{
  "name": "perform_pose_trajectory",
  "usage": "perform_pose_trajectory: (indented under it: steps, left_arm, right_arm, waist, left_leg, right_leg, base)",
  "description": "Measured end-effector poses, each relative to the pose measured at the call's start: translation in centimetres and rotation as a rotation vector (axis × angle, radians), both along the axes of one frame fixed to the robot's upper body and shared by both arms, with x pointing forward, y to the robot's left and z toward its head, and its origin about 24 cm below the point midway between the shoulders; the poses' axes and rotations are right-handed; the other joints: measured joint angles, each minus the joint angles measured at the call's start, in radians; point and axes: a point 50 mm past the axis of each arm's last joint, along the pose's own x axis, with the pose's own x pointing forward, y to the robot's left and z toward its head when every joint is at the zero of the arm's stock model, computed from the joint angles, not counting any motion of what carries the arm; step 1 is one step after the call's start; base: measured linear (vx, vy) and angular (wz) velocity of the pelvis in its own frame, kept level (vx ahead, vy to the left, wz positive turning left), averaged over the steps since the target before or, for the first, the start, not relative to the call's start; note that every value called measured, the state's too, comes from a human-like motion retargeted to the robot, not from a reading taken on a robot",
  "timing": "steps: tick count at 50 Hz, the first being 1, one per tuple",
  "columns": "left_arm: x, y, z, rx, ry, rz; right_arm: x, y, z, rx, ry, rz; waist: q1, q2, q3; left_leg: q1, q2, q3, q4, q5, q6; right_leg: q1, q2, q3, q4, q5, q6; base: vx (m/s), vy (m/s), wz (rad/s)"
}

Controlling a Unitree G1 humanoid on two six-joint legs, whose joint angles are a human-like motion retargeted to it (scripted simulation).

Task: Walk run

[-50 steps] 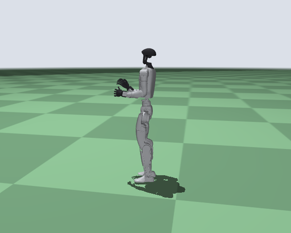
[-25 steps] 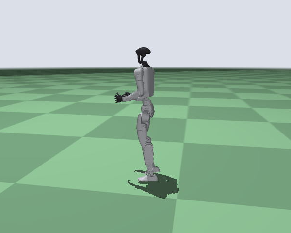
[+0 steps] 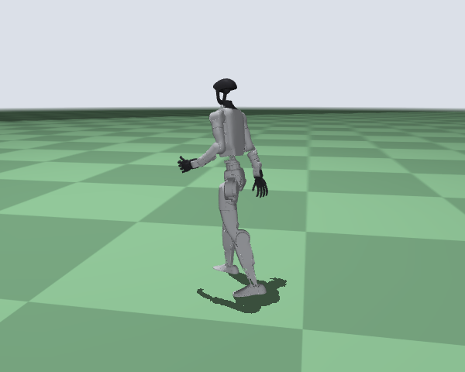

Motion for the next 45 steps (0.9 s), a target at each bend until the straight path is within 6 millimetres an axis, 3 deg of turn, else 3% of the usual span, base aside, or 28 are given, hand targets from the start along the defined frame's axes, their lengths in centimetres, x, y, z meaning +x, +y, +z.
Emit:
perform_pose_trajectory:
  steps: [3, 6, 8, 10, 13, 17, 21, 25, 30, 32, 35, 37, 40, 42, 45]
  left_arm:
    - [-1.1, 1.7, -0.6, 0.026, 0.028, 0.012]
    - [-2.1, 2.9, -0.9, 0.071, 0.055, 0.077]
    - [-2.7, 3.3, -1.0, 0.097, 0.067, 0.131]
    - [-3.0, 3.5, -1.1, 0.103, 0.072, 0.173]
    - [-3.0, 3.3, -1.1, 0.088, 0.072, 0.218]
    - [-3.3, 2.4, -1.4, 0.026, 0.083, 0.269]
    - [-3.3, 1.9, -1.0, 0.023, 0.062, 0.289]
    - [-2.6, 1.5, -0.3, 0.047, 0.018, 0.298]
    - [-2.4, 0.7, 0.3, 0.021, -0.024, 0.312]
    - [-2.5, 0.5, 0.2, 0.007, -0.019, 0.321]
    - [-2.7, 0.6, -0.1, 0.007, -0.005, 0.334]
    - [-3.0, 0.8, -0.4, 0.025, 0.009, 0.338]
    - [-3.3, 1.0, -0.7, 0.038, 0.030, 0.346]
    - [-2.9, 1.0, -0.7, 0.036, 0.028, 0.346]
    - [-2.0, 0.8, 0.0, 0.043, -0.003, 0.332]
  right_arm:
    - [-1.0, 0.8, -0.1, 0.063, 0.041, -0.083]
    - [-0.1, 0.5, -0.4, 0.116, 0.042, -0.111]
    - [1.6, -0.3, -0.5, 0.097, -0.001, -0.086]
    - [3.8, -1.2, -0.6, 0.051, -0.066, -0.035]
    - [7.7, -2.5, -0.6, 0.023, -0.157, 0.072]
    - [13.3, -3.9, -0.1, 0.035, -0.283, 0.182]
    - [18.9, -4.5, 1.4, 0.030, -0.473, 0.267]
    - [24.1, -4.8, 3.6, -0.051, -0.640, 0.364]
    - [28.0, -4.4, 5.8, -0.109, -0.779, 0.452]
    - [28.6, -4.2, 6.1, -0.097, -0.804, 0.472]
    - [28.2, -3.8, 5.7, -0.059, -0.784, 0.485]
    - [27.0, -3.4, 4.8, -0.021, -0.734, 0.489]
    - [24.0, -2.8, 2.9, 0.040, -0.605, 0.485]
    - [21.5, -2.5, 1.7, 0.072, -0.506, 0.470]
    - [17.8, -2.4, 0.5, 0.107, -0.373, 0.464]
  waist:
    - [-0.007, 0.013, -0.008]
    - [-0.019, -0.004, -0.017]
    - [-0.018, -0.032, -0.022]
    - [-0.009, -0.059, -0.023]
    - [0.009, -0.077, -0.023]
    - [0.053, -0.087, -0.023]
    - [0.104, -0.090, -0.016]
    - [0.139, -0.077, 0.007]
    - [0.167, -0.087, 0.026]
    - [0.170, -0.091, 0.025]
    - [0.182, -0.111, 0.008]
    - [0.203, -0.129, -0.010]
    - [0.229, -0.151, -0.031]
    - [0.225, -0.128, -0.029]
    - [0.217, -0.054, -0.036]
  left_leg:
    - [-0.002, 0.062, -0.042, 0.066, 0.115, -0.046]
    - [-0.038, 0.110, -0.080, 0.196, 0.313, -0.074]
    - [-0.094, 0.122, -0.095, 0.344, 0.431, -0.040]
    - [-0.182, 0.123, -0.123, 0.531, 0.498, 0.038]
    - [-0.309, 0.110, -0.156, 0.727, 0.399, 0.049]
    - [-0.440, -0.046, -0.237, 0.743, 0.314, 0.008]
    - [-0.527, -0.046, -0.112, 0.579, 0.238, 0.041]
    - [-0.583, -0.093, -0.088, 0.324, 0.223, 0.075]
    - [-0.575, -0.159, 0.077, 0.050, 0.137, 0.145]
    - [-0.550, -0.176, 0.148, 0.002, 0.125, 0.146]
    - [-0.510, -0.201, 0.160, 0.019, 0.146, 0.265]
    - [-0.488, -0.213, 0.154, 0.019, 0.187, 0.287]
    - [-0.466, -0.265, -0.012, 0.018, 0.174, 0.317]
    - [-0.439, -0.250, -0.076, 0.038, 0.148, 0.313]
    - [-0.372, -0.197, -0.129, 0.045, 0.104, 0.309]
  right_leg:
    - [0.028, 0.057, 0.038, 0.005, -0.046, -0.045]
    - [0.071, 0.064, 0.018, -0.016, -0.073, -0.073]
    - [0.110, 0.058, 0.011, -0.045, -0.083, -0.092]
    - [0.144, 0.058, 0.022, -0.069, -0.093, -0.108]
    - [0.178, 0.072, 0.024, -0.092, -0.102, -0.127]
    - [0.222, 0.087, 0.017, -0.117, -0.116, -0.132]
    - [0.264, 0.118, -0.004, -0.126, -0.147, -0.135]
    - [0.315, 0.177, -0.033, -0.134, -0.187, -0.145]
    - [0.384, 0.211, -0.117, -0.135, -0.233, -0.150]
    - [0.412, 0.221, -0.158, -0.124, -0.244, -0.138]
    - [0.443, 0.221, -0.192, -0.096, -0.219, -0.101]
    - [0.463, 0.216, -0.197, -0.061, -0.158, -0.047]
    - [0.482, 0.188, -0.222, 0.032, 0.048, 0.077]
    - [0.447, 0.221, -0.146, 0.148, 0.216, 0.150]
    - [0.329, 0.319, -0.064, 0.391, 0.366, 0.168]
  base:
    - [0.53, -0.53, 0.12]
    - [0.41, -0.40, 0.07]
    - [0.42, -0.42, -0.17]
    - [0.48, -0.47, -0.27]
    - [0.44, -0.33, -0.27]
    - [0.44, -0.17, -0.25]
    - [0.41, -0.16, -0.03]
    - [0.55, -0.20, 0.28]
    - [0.54, -0.11, 0.52]
    - [0.67, -0.05, 0.74]
    - [0.75, -0.06, 0.53]
    - [0.93, -0.03, 0.18]
    - [0.87, 0.01, 0.30]
    - [0.76, -0.02, 0.95]
    - [0.78, -0.05, 1.16]
